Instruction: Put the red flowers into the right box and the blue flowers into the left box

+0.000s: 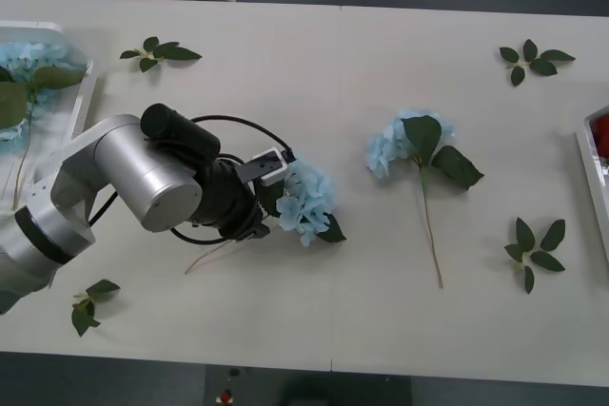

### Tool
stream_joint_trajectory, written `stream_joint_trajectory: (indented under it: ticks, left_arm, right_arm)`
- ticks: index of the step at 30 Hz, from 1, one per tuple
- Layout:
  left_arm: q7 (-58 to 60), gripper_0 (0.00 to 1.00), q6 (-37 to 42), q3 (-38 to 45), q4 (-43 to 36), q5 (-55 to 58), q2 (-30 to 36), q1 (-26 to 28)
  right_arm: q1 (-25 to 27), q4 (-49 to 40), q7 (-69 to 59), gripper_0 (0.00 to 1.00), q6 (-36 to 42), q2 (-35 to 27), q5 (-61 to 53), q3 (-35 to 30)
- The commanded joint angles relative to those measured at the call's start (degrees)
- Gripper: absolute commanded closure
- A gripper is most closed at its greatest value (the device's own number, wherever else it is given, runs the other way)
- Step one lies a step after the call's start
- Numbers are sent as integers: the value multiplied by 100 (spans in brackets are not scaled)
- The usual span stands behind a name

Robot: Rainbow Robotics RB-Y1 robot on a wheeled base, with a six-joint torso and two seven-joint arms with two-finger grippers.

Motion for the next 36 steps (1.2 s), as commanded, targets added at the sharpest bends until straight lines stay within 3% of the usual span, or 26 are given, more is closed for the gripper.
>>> stream_joint_trajectory:
  ticks: [1, 8, 14, 20, 27, 33, 36]
  left_arm:
    - [-317, 0, -39, 79, 206, -169, -404, -209]
    - [-352, 0, -48, -70, 628, -336, -668, -350]
    - [-352, 0, -39, -396, 628, -407, -527, -447]
    - [-326, 0, -39, -519, 689, -398, -509, -455]
    - [-308, 0, -144, -598, 935, -398, -580, -455]
    - [-300, 0, -144, -633, 935, -398, -580, -464]
    - [-300, 8, -144, -633, 935, -415, -580, -464]
  right_arm:
    - [-85, -87, 181, 0, -8, -249, -12, 37]
    - [-225, -482, 172, 0, 379, -249, -662, 46]
    - [-673, -685, 57, 0, 924, -249, -1330, 177]
    - [-1297, -711, 22, 0, 1029, -196, -1787, 740]
    - [-1992, -983, -48, 0, 1258, 735, -1260, 854]
    - [-2088, -1546, -426, 0, 1275, 1649, -495, 854]
    - [-2088, -1827, -523, 0, 1302, 2080, -82, 907]
